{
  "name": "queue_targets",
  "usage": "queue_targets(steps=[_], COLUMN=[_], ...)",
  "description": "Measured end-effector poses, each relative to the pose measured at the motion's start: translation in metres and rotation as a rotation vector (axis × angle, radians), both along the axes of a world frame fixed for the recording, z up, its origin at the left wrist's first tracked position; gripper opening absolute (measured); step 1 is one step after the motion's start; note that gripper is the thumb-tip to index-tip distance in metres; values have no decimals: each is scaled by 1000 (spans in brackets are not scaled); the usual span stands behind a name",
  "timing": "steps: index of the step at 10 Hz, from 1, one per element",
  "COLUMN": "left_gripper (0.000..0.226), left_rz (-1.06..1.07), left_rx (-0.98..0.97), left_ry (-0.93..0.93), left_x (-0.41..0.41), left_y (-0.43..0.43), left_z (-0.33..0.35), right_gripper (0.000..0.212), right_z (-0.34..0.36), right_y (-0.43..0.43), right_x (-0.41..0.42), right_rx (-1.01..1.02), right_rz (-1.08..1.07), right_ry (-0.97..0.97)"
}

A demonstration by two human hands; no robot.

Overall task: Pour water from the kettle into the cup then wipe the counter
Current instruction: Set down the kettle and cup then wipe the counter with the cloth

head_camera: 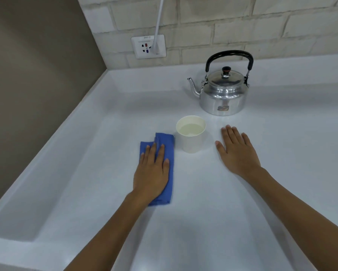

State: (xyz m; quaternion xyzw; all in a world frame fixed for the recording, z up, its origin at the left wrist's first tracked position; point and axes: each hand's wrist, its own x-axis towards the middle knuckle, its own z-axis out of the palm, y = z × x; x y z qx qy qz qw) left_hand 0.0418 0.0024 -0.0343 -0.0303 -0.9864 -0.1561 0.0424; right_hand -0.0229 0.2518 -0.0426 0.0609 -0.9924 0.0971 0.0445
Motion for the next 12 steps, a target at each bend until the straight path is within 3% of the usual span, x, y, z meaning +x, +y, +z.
queue_targets(steps=[1, 2, 4, 6, 7, 9, 10, 12], left_gripper=[54, 56, 54, 53, 54, 54, 55, 55], left_rz=[-115, -99, 94, -131, -192, -42, -21, -181], left_rx=[-10, -13, -64, -6, 5, -21, -84, -94], left_ry=[36, 22, 3, 46, 40, 1, -19, -73], left_x=[43, 53, 32, 59, 63, 57, 56, 59], left_y=[-13, -36, -1, 46, 27, -2, 21, 87], left_z=[-2, 2, 5, 3, 3, 5, 6, 9], right_gripper=[59, 59, 58, 58, 58, 58, 58, 57], right_z=[0, 1, 0, -2, -2, -2, -2, -2], right_y=[1, 0, -4, -2, -1, -3, -4, -3], right_x=[0, 1, 2, 1, 1, 2, 1, 0], right_rx=[-13, -10, 0, 10, 5, 10, 13, -8], right_rz=[2, -1, -20, -20, -21, -33, -36, -34], right_ry=[4, -2, 17, 19, 8, 27, 16, -2])
